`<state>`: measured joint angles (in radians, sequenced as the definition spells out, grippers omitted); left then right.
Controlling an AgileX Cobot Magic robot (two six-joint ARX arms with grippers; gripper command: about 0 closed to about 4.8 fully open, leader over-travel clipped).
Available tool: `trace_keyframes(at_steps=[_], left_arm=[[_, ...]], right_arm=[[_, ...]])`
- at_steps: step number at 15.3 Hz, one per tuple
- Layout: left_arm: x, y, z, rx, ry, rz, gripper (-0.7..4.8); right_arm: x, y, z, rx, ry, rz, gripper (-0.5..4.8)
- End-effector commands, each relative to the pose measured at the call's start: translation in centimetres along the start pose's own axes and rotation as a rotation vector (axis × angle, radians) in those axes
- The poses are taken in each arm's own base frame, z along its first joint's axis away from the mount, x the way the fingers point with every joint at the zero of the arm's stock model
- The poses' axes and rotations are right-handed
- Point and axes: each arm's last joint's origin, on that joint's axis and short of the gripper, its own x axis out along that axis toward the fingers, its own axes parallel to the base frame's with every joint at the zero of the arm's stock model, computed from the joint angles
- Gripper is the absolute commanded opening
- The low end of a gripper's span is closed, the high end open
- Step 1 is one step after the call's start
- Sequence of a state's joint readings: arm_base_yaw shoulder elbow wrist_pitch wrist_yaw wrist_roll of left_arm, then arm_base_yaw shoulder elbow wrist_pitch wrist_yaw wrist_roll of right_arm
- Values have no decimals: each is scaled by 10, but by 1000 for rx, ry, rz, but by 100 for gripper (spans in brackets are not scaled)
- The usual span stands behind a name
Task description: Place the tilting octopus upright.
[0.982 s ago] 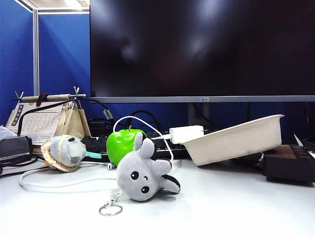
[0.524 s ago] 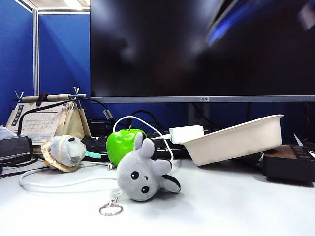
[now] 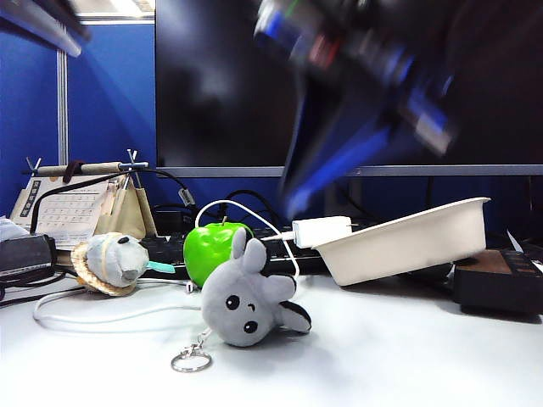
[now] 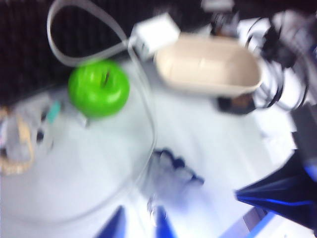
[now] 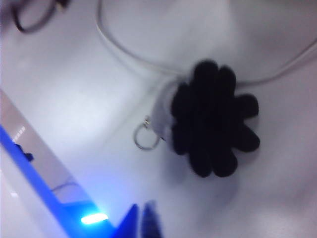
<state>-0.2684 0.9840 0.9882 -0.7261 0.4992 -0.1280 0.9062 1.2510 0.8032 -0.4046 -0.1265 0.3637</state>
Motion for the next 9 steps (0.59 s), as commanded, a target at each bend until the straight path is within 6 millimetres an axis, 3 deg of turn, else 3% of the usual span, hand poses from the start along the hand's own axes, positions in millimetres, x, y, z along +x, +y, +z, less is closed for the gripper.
trace_keyframes(at_steps=[1,9], left_arm=[[4,0,-1,-5,24,6,68],[6,1,-1,-10,33,6,72]], right_arm=[[17,-2,5,-3,-8,-16,153],[25,-3,15,-76,-95,-1,154]])
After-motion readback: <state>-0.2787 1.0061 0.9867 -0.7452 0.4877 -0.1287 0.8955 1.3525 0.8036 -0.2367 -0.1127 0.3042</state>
